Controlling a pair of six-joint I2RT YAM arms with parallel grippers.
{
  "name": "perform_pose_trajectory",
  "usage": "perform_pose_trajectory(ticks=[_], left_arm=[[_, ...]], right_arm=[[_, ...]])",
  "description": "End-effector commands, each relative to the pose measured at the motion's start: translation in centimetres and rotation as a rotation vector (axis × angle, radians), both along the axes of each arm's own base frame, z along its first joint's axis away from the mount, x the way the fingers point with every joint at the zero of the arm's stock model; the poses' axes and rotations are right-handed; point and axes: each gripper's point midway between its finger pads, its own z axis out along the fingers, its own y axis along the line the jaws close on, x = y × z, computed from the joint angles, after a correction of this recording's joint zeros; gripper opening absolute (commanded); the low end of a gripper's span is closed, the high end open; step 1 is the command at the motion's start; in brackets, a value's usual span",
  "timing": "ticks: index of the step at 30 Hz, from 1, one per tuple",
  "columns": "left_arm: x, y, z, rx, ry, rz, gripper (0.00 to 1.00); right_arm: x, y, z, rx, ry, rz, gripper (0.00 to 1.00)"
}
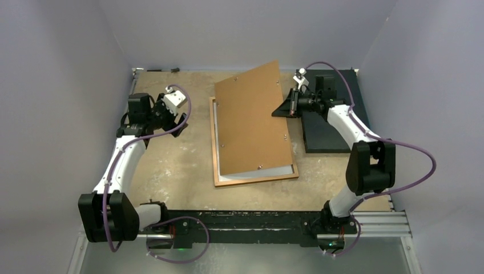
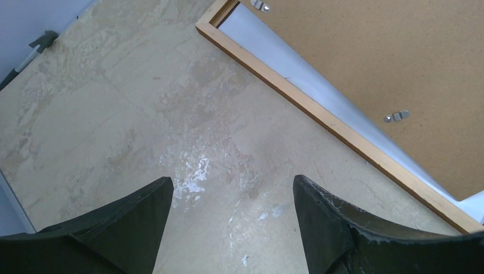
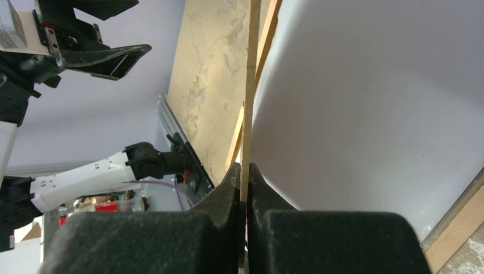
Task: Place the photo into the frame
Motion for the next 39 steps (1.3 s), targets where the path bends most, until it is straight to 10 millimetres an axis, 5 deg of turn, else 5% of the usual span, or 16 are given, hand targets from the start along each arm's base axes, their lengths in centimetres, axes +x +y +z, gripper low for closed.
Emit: perform_pose_trajectory(ticks=[1, 30, 39], left_arm=[[0.4, 0.1, 0.4, -0.012, -0.025, 0.014, 0.74], [0.5, 0.3, -2.4, 0.019, -0.007, 0.001, 0.58], [0.4, 0.2, -3.0, 0.016, 0.004, 0.001, 0.57]], right_arm=[[-0.1, 0.3, 2.6, 0.047, -0.085, 0.073, 0.00], [-1.4, 0.8, 2.6, 0.133, -0.046, 0.075, 0.00], [-0.8, 0.4, 0.6, 0.067, -0.016, 0.046, 0.00]])
